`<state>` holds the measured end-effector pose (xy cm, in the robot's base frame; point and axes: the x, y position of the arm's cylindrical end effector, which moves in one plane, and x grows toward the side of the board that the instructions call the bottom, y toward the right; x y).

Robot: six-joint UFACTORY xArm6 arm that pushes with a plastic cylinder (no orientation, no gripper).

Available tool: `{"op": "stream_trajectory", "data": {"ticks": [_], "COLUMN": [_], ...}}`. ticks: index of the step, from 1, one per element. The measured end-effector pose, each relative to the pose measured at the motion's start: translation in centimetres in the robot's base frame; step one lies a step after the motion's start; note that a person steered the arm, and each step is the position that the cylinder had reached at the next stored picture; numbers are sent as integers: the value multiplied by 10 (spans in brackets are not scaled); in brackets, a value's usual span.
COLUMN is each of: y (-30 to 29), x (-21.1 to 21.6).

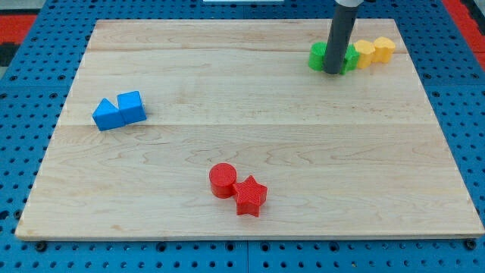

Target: Move the blue cube parallel to the top of the red circle

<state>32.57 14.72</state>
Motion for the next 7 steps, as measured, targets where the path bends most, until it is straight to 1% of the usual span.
{"op": "stream_trajectory", "data": {"ticks": [1,7], "y": [-5,-236], "x": [0,0]}}
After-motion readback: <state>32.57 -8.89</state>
